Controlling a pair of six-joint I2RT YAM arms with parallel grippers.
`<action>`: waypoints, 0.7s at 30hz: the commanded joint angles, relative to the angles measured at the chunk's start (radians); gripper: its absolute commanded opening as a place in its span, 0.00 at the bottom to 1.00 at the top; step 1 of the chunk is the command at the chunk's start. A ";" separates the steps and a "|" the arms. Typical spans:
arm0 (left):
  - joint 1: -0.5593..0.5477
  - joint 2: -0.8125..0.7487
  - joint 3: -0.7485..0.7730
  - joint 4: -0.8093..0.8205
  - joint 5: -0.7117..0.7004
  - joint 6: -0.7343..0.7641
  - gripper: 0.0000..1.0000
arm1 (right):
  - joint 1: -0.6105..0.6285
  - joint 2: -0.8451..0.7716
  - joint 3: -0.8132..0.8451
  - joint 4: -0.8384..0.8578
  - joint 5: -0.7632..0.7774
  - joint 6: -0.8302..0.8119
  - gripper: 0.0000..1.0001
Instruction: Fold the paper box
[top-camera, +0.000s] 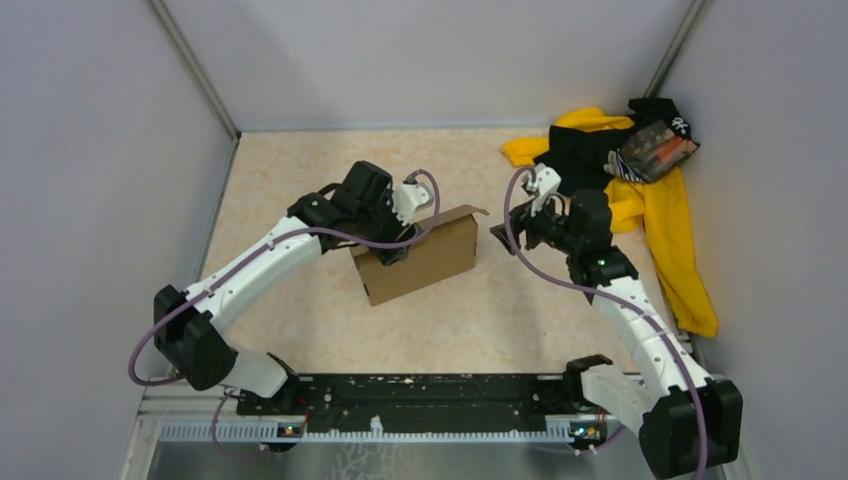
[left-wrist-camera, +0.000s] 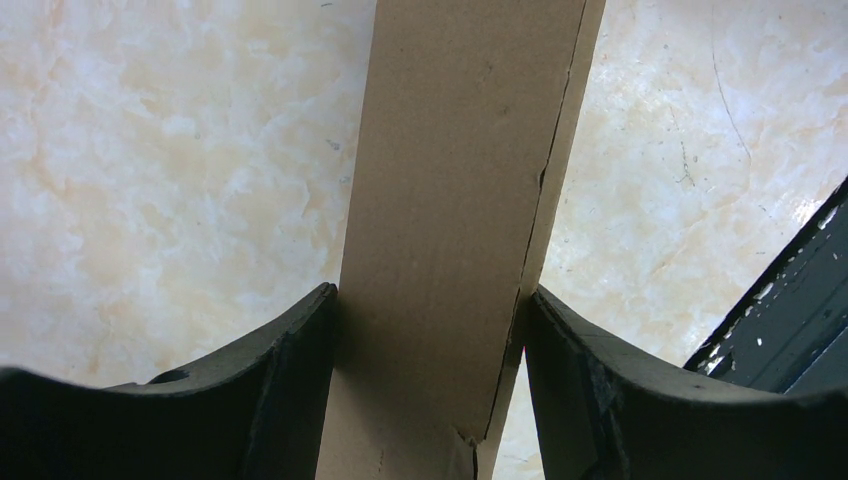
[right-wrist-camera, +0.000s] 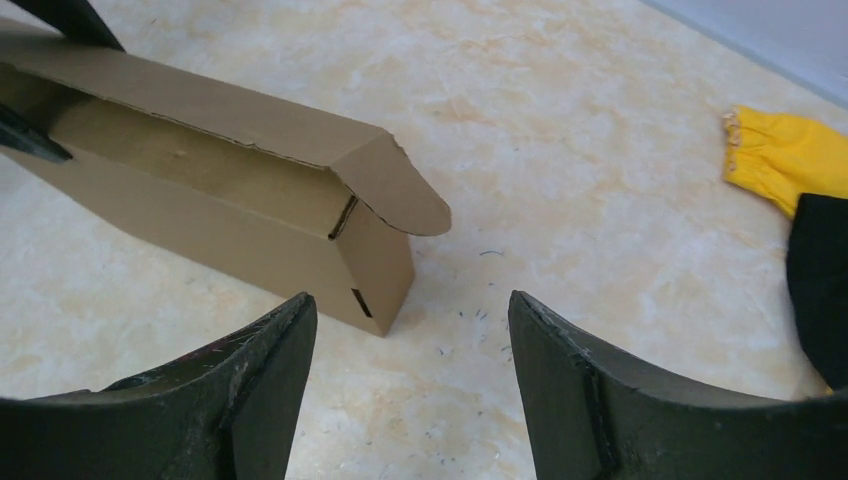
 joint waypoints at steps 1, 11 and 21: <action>0.000 0.022 0.010 0.004 0.080 0.026 0.54 | 0.028 0.066 0.074 0.035 -0.118 -0.093 0.69; 0.000 0.012 -0.012 0.017 0.090 0.031 0.55 | 0.065 0.134 0.098 0.053 -0.044 -0.188 0.60; 0.000 0.014 -0.010 0.013 0.104 0.026 0.56 | 0.065 0.153 0.108 0.075 -0.036 -0.190 0.47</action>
